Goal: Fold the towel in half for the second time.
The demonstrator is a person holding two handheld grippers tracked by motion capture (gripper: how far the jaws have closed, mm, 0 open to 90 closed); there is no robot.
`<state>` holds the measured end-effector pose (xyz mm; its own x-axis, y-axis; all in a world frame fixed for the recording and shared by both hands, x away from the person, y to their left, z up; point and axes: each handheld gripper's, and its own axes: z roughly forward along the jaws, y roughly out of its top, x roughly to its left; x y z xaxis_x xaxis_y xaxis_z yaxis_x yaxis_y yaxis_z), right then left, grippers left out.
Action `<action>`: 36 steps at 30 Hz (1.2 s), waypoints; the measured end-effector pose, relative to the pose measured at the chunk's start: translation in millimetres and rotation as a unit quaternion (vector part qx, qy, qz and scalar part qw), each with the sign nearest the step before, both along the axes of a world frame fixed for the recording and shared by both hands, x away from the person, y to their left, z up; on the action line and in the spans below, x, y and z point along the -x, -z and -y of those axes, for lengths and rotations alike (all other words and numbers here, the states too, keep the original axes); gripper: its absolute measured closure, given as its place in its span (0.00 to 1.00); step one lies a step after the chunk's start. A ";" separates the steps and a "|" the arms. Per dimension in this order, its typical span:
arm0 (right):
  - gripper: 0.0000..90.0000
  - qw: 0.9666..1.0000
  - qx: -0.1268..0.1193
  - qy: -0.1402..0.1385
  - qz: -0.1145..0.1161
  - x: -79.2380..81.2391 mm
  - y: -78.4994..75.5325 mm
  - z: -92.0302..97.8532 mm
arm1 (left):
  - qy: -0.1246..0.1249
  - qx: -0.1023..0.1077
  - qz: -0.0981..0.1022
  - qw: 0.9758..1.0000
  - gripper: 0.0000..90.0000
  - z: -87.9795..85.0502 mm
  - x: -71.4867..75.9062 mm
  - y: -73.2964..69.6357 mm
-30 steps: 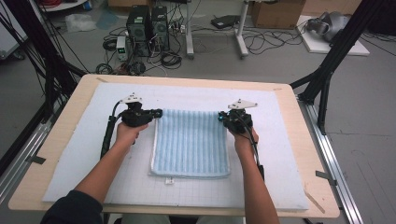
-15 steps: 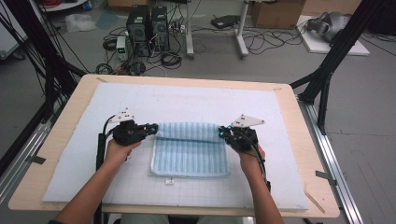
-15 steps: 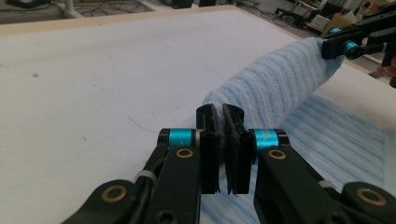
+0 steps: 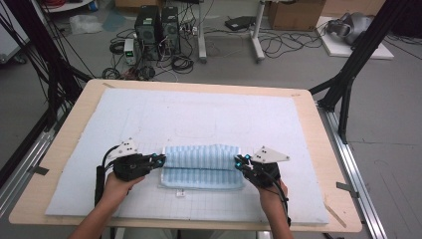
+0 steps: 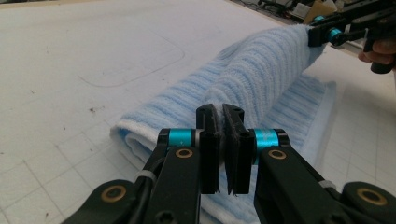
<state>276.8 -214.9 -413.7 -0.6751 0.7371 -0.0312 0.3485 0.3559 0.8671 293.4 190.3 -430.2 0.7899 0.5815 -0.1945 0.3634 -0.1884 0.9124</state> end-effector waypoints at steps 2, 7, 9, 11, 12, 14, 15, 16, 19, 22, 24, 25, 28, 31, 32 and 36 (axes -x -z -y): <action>0.91 1.000 0.000 -0.001 0.001 4.7 -0.2 0.9 | 0.003 0.002 0.002 1.000 0.94 -0.9 4.5 2.1; 0.91 1.000 0.002 -0.005 0.001 15.7 6.0 4.3 | 0.006 -0.002 -0.006 1.000 0.94 -1.5 7.4 9.5; 0.91 1.000 0.007 -0.008 0.000 18.7 9.1 5.7 | 0.009 0.005 -0.013 1.000 0.94 -0.8 9.7 12.3; 0.92 1.000 0.004 -0.008 -0.004 20.9 9.5 7.2 | 0.013 0.005 -0.014 1.000 0.94 1.2 13.0 13.3; 0.92 1.000 0.001 -0.009 -0.005 21.9 8.7 7.8 | 0.015 0.002 -0.013 1.000 0.94 2.0 14.2 13.4; 0.92 1.000 0.000 -0.010 -0.006 23.5 7.3 9.1 | 0.016 0.002 -0.014 1.000 0.94 2.3 16.0 13.3; 0.92 1.000 0.000 -0.013 -0.006 24.6 7.0 9.7 | 0.015 0.003 -0.015 1.000 0.94 1.4 16.8 12.9; 0.92 1.000 0.001 -0.017 -0.009 26.2 6.7 9.8 | 0.014 0.007 -0.020 1.000 0.94 0.4 17.2 12.3; 0.92 1.000 0.016 -0.024 -0.012 30.2 6.6 9.4 | 0.019 0.010 -0.029 0.999 0.94 -0.9 19.2 10.8; 0.81 0.999 0.022 -0.036 -0.017 32.1 6.7 8.6 | 0.017 0.012 -0.030 0.999 0.92 -2.7 20.5 10.1; 0.69 0.999 0.004 -0.033 -0.024 31.9 4.8 10.5 | -0.006 0.030 -0.044 0.999 0.75 -5.7 18.4 7.9; 0.69 0.999 -0.016 -0.031 -0.023 31.8 2.5 12.4 | -0.016 0.042 -0.051 0.998 0.68 -7.7 17.1 6.1; 0.71 0.999 -0.045 -0.013 0.000 28.5 -5.0 12.1 | -0.044 0.060 -0.038 0.997 0.67 -10.5 13.2 0.3; 0.72 1.000 -0.029 0.000 -0.007 18.7 -1.4 3.4 | -0.044 0.052 -0.046 0.997 0.67 -3.7 5.1 1.0; 0.71 1.000 -0.018 0.002 -0.011 15.2 2.4 -0.4 | -0.040 0.045 -0.049 0.997 0.67 0.3 3.2 3.1; 0.69 0.999 0.013 -0.009 -0.041 5.2 18.5 -13.0 | -0.012 -0.013 -0.062 0.998 0.67 18.1 2.5 13.8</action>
<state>271.7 -201.9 -432.2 -0.6887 0.7251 0.0049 0.4112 0.3850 0.8262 291.0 172.2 -444.0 0.7462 0.6065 -0.2744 0.4773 -0.2001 0.8557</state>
